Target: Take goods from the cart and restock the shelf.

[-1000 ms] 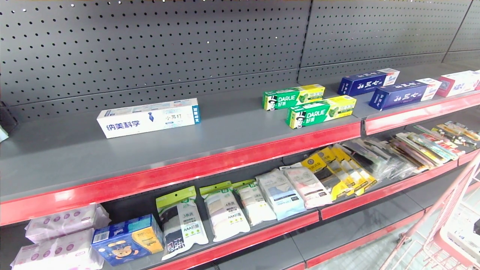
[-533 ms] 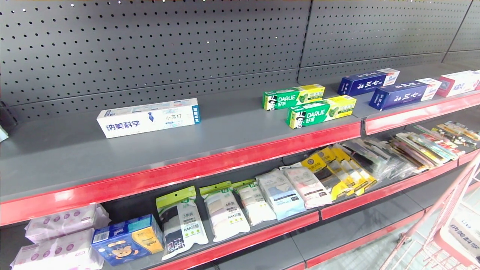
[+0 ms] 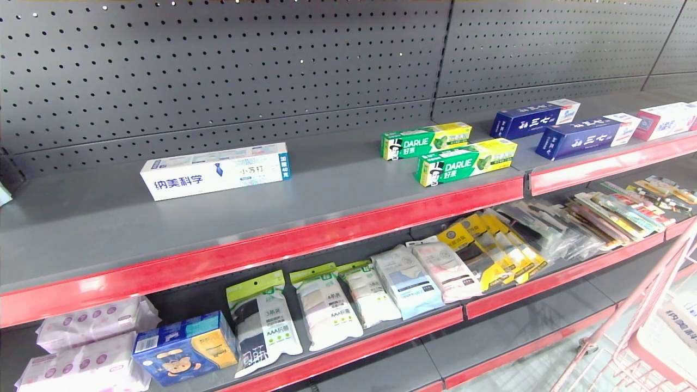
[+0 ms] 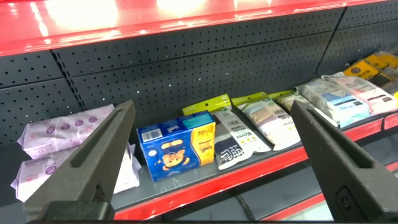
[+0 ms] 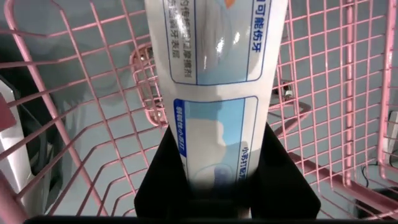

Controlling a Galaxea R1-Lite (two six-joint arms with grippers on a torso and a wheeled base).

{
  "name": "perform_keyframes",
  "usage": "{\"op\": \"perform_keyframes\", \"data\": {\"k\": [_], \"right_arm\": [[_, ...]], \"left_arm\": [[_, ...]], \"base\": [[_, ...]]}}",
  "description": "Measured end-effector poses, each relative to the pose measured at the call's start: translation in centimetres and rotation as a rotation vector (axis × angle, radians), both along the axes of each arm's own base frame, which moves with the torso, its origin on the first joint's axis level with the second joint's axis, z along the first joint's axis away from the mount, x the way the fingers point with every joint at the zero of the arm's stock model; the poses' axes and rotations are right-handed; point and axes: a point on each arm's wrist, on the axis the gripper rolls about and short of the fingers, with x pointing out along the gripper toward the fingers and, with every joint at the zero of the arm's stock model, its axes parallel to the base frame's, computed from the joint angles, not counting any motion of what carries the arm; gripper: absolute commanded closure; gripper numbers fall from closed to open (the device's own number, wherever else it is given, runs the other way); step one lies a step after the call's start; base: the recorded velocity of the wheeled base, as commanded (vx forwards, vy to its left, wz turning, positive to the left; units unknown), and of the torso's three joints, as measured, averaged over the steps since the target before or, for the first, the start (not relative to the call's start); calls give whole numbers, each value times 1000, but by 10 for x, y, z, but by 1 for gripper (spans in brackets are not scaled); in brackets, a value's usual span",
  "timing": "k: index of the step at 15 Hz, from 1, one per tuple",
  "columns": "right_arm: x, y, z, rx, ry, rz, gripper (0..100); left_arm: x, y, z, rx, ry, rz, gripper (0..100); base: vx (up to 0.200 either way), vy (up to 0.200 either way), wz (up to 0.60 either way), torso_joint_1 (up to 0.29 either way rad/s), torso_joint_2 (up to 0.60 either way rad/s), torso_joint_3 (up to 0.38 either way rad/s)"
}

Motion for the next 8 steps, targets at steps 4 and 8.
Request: {"op": "perform_keyframes", "data": {"k": [4, 8], "right_arm": [[-1, 3, 24, -12, -73, -74, 100], [-6, 11, 50, -46, -137, -121, 100]], "left_arm": [[0, 0, 0, 0, 0, -1, 0], [0, 0, 0, 0, 0, 0, 0]], "base": [[0, 0, 0, 0, 0, 0], [0, 0, 0, 0, 0, 0]]}}
